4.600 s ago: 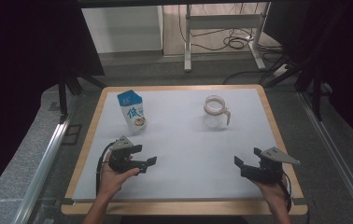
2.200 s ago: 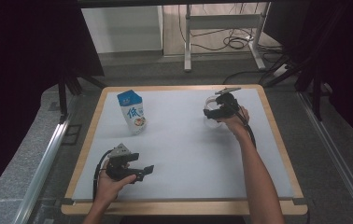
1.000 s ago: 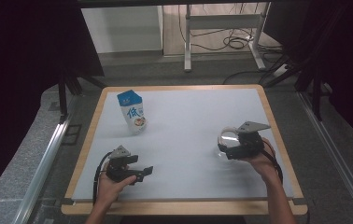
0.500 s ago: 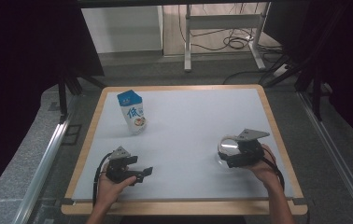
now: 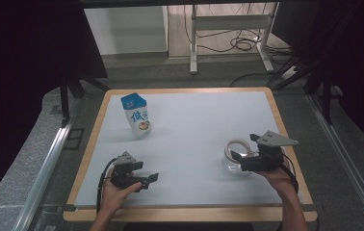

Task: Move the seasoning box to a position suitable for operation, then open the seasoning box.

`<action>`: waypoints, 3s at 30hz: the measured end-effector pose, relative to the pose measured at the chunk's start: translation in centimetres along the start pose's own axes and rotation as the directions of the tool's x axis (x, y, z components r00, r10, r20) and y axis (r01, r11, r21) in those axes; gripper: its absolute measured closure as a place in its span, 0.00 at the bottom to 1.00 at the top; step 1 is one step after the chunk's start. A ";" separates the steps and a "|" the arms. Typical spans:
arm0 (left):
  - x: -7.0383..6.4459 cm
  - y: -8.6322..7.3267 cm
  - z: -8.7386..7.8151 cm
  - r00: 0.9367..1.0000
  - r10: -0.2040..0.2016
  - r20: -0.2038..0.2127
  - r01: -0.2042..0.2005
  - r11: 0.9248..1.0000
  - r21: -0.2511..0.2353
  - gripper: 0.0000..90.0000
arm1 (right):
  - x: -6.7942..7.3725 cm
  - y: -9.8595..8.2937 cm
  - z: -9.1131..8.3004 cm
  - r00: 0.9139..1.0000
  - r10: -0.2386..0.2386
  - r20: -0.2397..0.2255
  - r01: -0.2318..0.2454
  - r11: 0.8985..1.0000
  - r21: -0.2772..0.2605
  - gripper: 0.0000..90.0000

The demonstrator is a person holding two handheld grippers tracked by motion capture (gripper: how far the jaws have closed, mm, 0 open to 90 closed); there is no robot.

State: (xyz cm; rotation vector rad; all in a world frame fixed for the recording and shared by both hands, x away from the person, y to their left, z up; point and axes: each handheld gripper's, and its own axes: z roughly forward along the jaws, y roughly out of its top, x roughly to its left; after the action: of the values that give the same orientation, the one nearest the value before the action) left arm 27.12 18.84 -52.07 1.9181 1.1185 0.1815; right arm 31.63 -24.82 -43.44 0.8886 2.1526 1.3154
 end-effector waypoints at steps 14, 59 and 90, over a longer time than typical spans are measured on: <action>-0.2 0.1 -0.1 1.000 0.018 0.002 -0.018 0.999 -0.034 0.17 | -0.8 -1.3 -3.5 0.996 0.074 0.053 -0.072 0.997 -0.027 0.77; -1.9 1.9 2.5 1.000 0.021 0.023 -0.019 0.995 -0.099 0.43 | -0.8 -3.0 -2.4 0.983 0.077 0.165 -0.083 0.996 0.029 1.00; -9.4 10.3 10.4 0.970 0.154 0.186 -0.133 0.983 -0.124 0.84 | -1.1 -3.9 -2.8 0.981 0.137 0.141 -0.134 0.991 -0.026 1.00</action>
State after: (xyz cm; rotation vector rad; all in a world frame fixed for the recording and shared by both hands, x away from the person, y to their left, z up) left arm 33.49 3.19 -47.90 1.8731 0.8232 0.1287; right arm 29.45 -28.60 -45.69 1.1049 1.9993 1.2905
